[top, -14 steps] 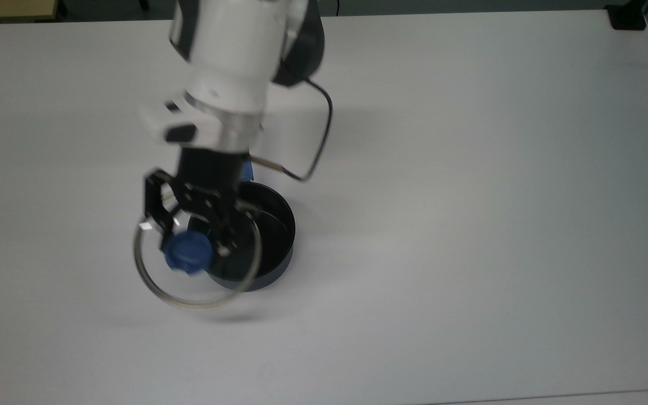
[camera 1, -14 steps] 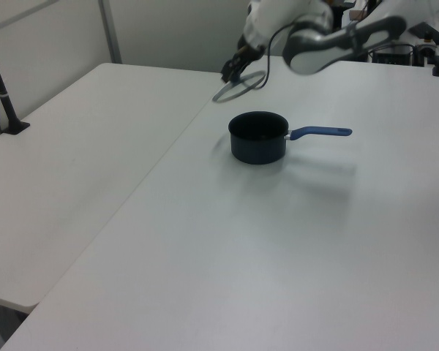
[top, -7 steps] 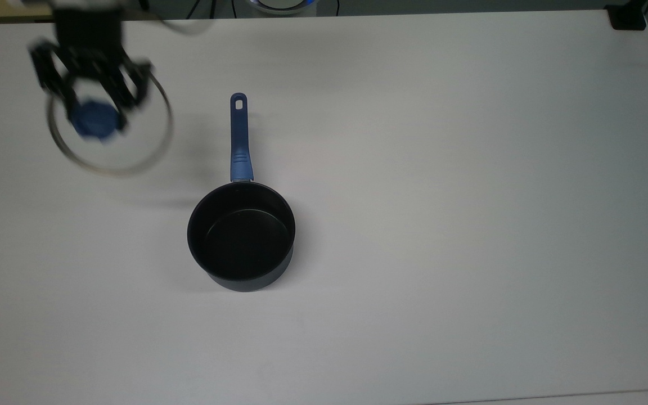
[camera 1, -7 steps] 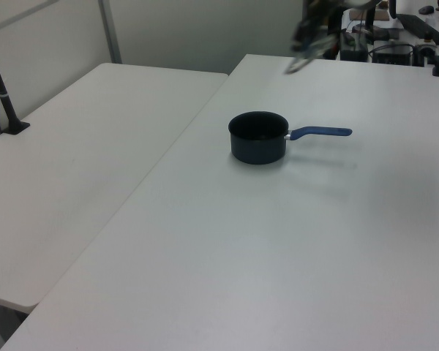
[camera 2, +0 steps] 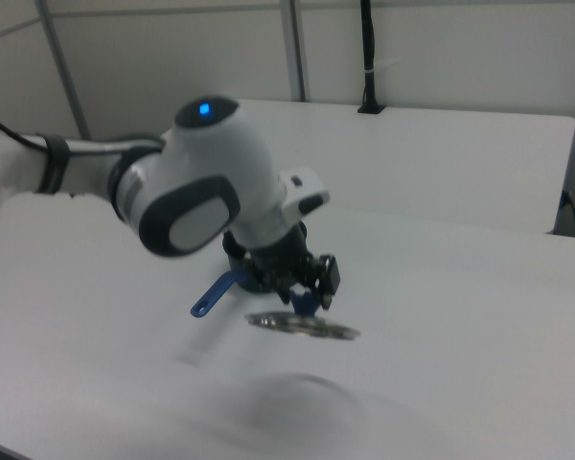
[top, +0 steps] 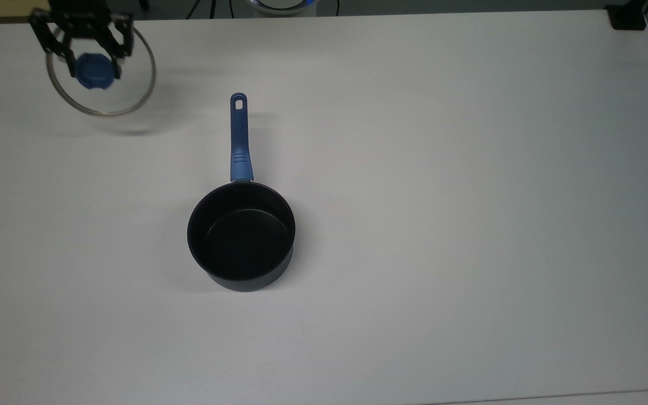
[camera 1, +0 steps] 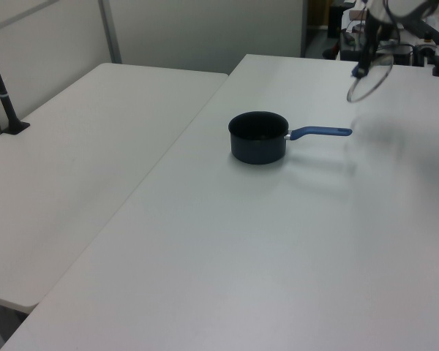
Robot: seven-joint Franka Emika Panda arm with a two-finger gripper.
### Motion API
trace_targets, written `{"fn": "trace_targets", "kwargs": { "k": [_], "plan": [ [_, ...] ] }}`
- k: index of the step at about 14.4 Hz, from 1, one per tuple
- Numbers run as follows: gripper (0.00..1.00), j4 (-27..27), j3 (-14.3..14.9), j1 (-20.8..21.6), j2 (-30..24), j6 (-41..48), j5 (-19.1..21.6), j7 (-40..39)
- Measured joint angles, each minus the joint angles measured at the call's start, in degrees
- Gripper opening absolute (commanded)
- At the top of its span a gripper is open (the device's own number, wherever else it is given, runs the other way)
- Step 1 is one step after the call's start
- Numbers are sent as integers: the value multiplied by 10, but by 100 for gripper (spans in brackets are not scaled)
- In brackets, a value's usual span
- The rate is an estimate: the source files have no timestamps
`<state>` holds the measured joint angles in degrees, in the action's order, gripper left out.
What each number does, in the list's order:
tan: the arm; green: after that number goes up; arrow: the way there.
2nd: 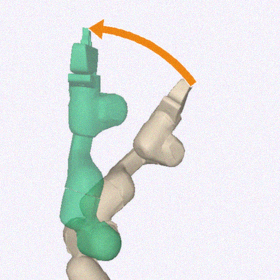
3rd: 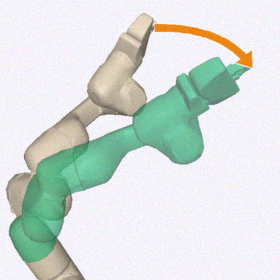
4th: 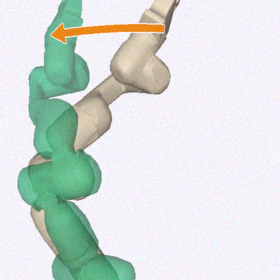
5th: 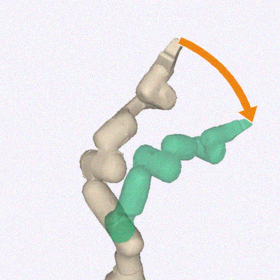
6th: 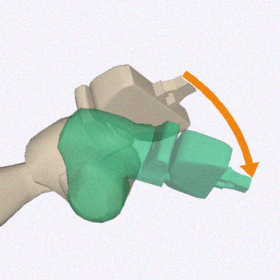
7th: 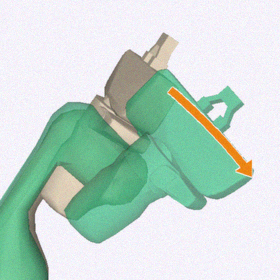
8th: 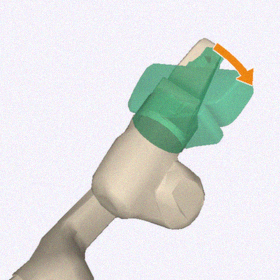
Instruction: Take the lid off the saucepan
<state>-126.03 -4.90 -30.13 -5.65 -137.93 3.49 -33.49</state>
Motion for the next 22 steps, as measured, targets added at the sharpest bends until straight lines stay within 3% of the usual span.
{"fn": "trace_targets", "kwargs": {
  "k": [3, 6, 8, 10, 11, 15, 19, 22],
  "plan": [
    [29, -55, -7, 2, 29, -101, 0, -6],
    [33, -74, -13, 12, 76, -188, 0, -6],
    [54, -73, -13, 20, 100, -207, 1, -4],
    [92, -71, -13, 21, 103, -208, 4, 3],
    [100, -70, -13, 21, 103, -206, 5, 12],
    [100, -50, -15, 22, 106, -143, 5, 94],
    [100, 174, -28, 39, 68, 191, 4, 188],
    [100, 342, -29, 83, 44, 420, 5, 306]
  ]
}}
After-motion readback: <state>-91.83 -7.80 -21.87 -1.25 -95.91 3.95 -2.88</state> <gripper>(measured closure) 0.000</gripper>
